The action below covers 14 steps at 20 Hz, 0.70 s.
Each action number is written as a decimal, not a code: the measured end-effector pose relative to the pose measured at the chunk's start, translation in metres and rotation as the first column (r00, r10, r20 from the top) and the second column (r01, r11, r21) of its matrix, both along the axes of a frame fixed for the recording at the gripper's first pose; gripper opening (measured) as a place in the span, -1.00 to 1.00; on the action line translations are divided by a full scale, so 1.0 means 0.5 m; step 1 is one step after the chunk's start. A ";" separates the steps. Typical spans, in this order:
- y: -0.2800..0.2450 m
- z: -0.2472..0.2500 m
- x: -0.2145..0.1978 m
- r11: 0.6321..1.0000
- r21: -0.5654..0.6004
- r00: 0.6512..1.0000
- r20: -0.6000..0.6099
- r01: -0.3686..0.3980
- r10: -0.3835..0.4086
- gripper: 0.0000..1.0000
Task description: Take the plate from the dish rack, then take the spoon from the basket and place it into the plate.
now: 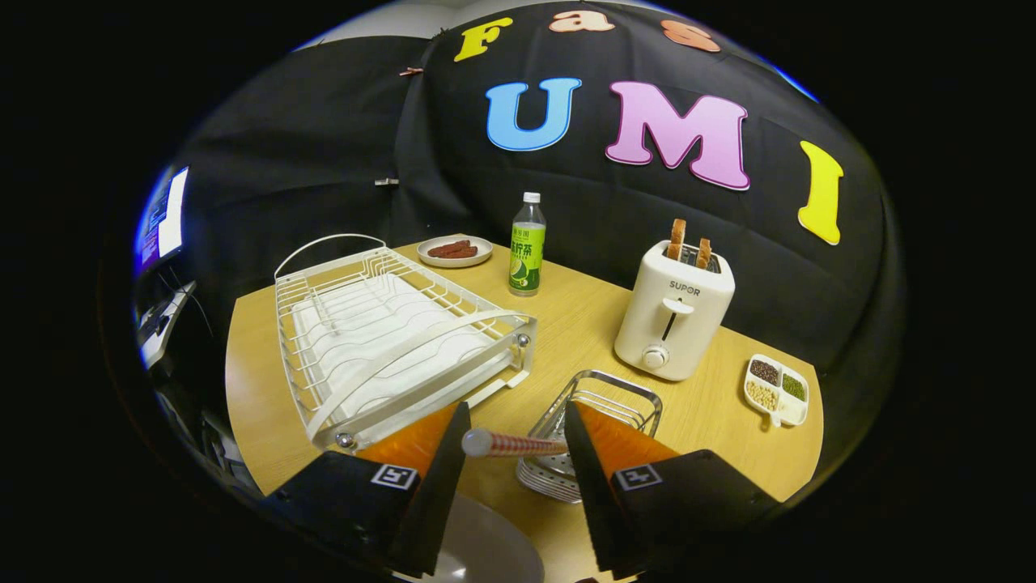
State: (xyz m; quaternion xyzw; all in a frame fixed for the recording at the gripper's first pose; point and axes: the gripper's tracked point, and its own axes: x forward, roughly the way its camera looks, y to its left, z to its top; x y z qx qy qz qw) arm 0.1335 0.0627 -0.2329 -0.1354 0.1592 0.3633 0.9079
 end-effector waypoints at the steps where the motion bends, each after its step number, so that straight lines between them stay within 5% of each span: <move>1: 0.010 -0.001 0.000 1.000 0.003 1.000 -0.001 -0.011 0.011 0.26; 5: 0.025 0.005 0.007 1.000 -0.002 0.999 0.019 -0.027 0.027 -0.08; 8: 0.021 0.009 0.013 1.000 0.002 1.000 0.004 -0.017 0.017 -0.11; 14: -0.030 0.063 0.072 0.994 -0.019 0.987 0.127 0.105 -0.102 -0.59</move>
